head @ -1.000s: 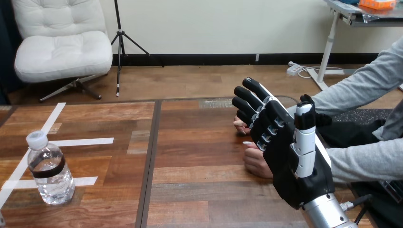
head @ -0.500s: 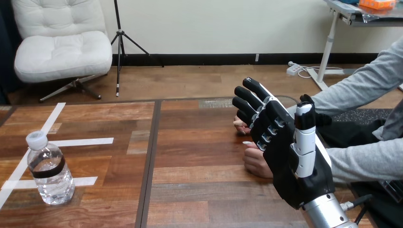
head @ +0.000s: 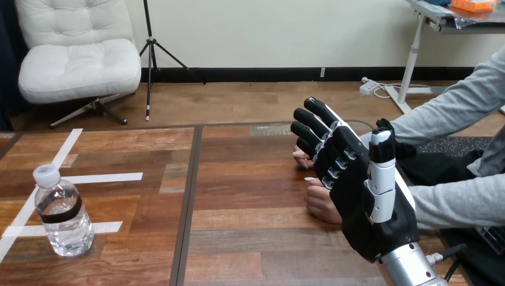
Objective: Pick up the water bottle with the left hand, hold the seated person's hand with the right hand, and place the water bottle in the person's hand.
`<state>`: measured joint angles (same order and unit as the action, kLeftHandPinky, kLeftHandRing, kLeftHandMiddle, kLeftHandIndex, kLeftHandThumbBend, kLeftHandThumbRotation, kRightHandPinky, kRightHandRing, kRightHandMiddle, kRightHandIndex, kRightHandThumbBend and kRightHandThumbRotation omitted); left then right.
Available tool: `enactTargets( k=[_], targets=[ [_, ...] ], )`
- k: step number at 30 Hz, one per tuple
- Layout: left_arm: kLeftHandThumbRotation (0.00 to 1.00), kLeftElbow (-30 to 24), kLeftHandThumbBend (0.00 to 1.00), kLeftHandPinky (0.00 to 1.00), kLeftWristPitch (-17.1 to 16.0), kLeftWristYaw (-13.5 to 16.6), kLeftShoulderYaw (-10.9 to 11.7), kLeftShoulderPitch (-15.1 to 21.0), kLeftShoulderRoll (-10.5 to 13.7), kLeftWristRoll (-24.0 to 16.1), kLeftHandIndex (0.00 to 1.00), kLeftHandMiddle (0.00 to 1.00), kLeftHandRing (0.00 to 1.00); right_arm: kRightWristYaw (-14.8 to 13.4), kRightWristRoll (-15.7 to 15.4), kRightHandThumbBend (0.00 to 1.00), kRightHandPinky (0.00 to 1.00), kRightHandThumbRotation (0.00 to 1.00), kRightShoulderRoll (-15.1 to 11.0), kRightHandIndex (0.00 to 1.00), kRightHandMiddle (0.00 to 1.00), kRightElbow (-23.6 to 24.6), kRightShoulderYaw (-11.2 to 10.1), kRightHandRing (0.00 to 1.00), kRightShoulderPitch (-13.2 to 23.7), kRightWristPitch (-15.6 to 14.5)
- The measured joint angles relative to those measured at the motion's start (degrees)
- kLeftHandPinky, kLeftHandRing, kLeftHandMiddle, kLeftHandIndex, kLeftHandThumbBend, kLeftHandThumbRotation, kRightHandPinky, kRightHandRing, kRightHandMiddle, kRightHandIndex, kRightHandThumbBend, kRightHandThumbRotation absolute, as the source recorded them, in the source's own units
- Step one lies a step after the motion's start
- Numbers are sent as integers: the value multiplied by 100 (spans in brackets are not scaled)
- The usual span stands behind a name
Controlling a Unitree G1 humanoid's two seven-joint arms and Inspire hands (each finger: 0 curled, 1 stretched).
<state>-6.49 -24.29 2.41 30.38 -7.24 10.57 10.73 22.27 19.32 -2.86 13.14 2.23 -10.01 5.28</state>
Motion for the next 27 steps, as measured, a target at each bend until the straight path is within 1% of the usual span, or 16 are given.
enactTargets(
  k=[1, 2, 4, 8, 10, 11, 14, 19, 20, 23, 27],
  targets=[
    [75, 18, 95, 87, -1, -9, 3, 0, 6, 3, 86, 88, 89, 0, 0, 80, 100, 100, 0, 92, 92, 0, -1, 93, 0, 0],
    [69, 32, 97, 87, -1, -16, 4, 0, 9, 5, 88, 89, 90, 0, 0, 80, 100, 100, -1, 92, 92, 0, -2, 93, 0, 0],
    [65, 69, 98, 87, -8, -36, 8, 0, 12, 11, 88, 90, 91, 1, 0, 80, 100, 100, -5, 92, 92, 0, -4, 93, 0, 0],
    [54, 194, 99, 88, -86, -126, 6, 1, 27, 21, 91, 93, 93, 4, 0, 80, 100, 100, -9, 92, 92, 0, -6, 94, 0, 0],
    [49, 262, 100, 91, -126, -199, -3, 1, 39, 13, 93, 95, 94, 5, 0, 80, 100, 100, -12, 92, 92, 0, -5, 94, 0, 0],
    [41, 289, 100, 94, -136, -238, -6, 1, 46, 5, 96, 97, 96, 5, 0, 81, 100, 100, -13, 92, 92, 0, -5, 94, 0, 0],
    [34, 396, 100, 97, -204, -394, -12, 0, 89, 4, 98, 99, 98, 5, 0, 81, 100, 100, -17, 92, 92, 0, -6, 94, 0, 0],
    [24, 527, 100, 99, -254, -626, -15, -1, 222, -73, 99, 100, 99, 6, 0, 81, 100, 100, -25, 92, 92, 0, -6, 94, 0, 0],
    [20, 546, 100, 99, -262, -659, -15, -1, 249, -95, 100, 100, 100, 6, 0, 81, 100, 100, -27, 92, 92, 0, -6, 94, 0, 0],
    [17, 579, 100, 100, -266, -755, -15, -2, 342, -158, 100, 100, 100, 6, 0, 81, 100, 100, -32, 92, 92, 0, -6, 94, 0, 0],
    [14, 584, 100, 100, -264, -772, -16, -3, 430, -279, 100, 100, 100, 6, 0, 81, 100, 100, -32, 91, 92, 0, -5, 94, 0, -1]
  ],
)
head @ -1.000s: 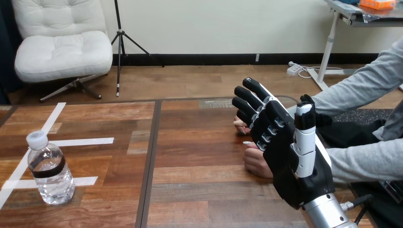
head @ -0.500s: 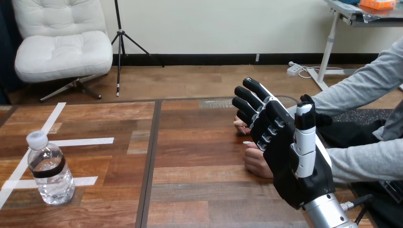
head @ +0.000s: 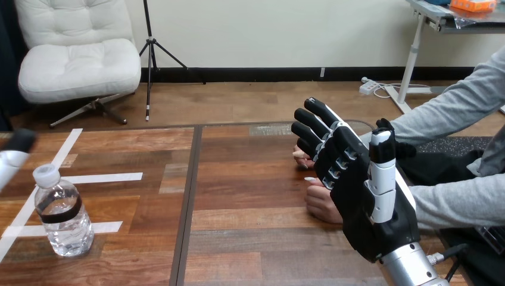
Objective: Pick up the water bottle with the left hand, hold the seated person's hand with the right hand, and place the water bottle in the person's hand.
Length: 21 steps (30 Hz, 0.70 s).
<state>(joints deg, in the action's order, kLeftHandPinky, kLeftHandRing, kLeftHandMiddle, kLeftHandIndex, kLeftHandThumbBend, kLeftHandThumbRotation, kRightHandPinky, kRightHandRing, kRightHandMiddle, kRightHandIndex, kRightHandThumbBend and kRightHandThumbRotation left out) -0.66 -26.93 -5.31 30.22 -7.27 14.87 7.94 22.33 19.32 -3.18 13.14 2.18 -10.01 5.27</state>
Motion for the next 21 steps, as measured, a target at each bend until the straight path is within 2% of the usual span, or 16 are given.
enactTargets(
  k=[9, 21],
  targets=[
    [10, 0, 100, 100, 22, 24, 4, -1, 86, -158, 100, 100, 100, 0, 0, 81, 100, 100, 0, 91, 92, 0, 1, 94, 0, 0],
    [10, 86, 100, 100, 206, 67, -4, -6, 113, -454, 100, 100, 100, 0, 0, 81, 100, 100, -2, 91, 92, 0, 1, 94, 0, 0]
  ],
)
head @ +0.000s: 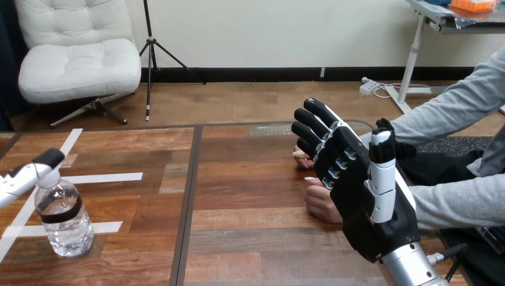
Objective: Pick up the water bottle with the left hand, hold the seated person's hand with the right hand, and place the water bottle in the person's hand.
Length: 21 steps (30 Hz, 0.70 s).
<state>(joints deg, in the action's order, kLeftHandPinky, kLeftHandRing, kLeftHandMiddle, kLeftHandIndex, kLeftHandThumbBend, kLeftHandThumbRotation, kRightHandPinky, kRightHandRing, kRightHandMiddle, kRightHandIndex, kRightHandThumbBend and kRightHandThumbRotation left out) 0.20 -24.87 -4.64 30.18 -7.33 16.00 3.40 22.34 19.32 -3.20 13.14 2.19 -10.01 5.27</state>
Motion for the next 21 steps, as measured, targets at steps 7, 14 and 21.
enactTargets(
  k=[7, 14, 21],
  targets=[
    [9, 104, 100, 100, 219, 22, -14, -1, 8, -123, 100, 100, 100, 0, 0, 81, 100, 100, -48, 91, 92, 0, 2, 94, 0, 0],
    [11, 295, 100, 100, 392, 51, -58, -1, 17, -215, 100, 100, 100, 0, 0, 81, 100, 100, -105, 91, 92, 0, 2, 94, 0, 0],
    [14, 606, 100, 100, 392, 108, -149, 0, 62, -426, 100, 100, 100, 0, 5, 81, 100, 100, -121, 91, 92, 0, 3, 94, 0, -1]
  ],
)
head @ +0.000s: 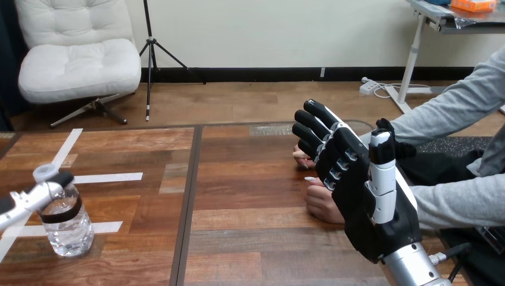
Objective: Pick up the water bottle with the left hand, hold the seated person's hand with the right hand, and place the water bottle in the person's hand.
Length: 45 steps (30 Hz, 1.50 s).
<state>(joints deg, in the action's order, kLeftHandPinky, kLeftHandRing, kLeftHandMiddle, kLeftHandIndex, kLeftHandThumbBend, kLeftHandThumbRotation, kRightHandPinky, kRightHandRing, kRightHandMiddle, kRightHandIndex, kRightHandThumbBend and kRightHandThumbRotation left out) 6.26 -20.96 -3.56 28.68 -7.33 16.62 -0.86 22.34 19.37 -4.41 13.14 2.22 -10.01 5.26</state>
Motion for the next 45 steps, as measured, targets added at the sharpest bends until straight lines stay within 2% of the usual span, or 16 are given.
enactTargets(
  k=[7, 14, 27, 38, 45],
  targets=[
    [15, 323, 100, 100, 25, -2, -130, 1, 52, -19, 100, 100, 100, 0, 0, 81, 100, 100, -11, 91, 92, 0, 0, 94, 0, 0],
    [13, 562, 100, 100, 194, 2, -239, 37, 51, 57, 100, 100, 100, 0, 0, 82, 100, 100, -15, 91, 92, 0, 3, 94, 0, -7],
    [15, 983, 100, 100, 205, 108, -437, 140, 60, 18, 100, 100, 100, 0, 3, 82, 100, 100, -26, 91, 93, 0, 2, 94, 0, -16],
    [23, 1242, 100, 95, 338, 192, -583, 239, 131, -171, 100, 100, 100, 0, 3, 81, 100, 100, -24, 91, 92, 0, 4, 94, 0, -25],
    [26, 1440, 100, 98, 388, 235, -607, 329, 156, -203, 100, 100, 100, 0, 2, 81, 100, 100, -25, 91, 93, 0, 4, 94, 0, -25]
  ],
)
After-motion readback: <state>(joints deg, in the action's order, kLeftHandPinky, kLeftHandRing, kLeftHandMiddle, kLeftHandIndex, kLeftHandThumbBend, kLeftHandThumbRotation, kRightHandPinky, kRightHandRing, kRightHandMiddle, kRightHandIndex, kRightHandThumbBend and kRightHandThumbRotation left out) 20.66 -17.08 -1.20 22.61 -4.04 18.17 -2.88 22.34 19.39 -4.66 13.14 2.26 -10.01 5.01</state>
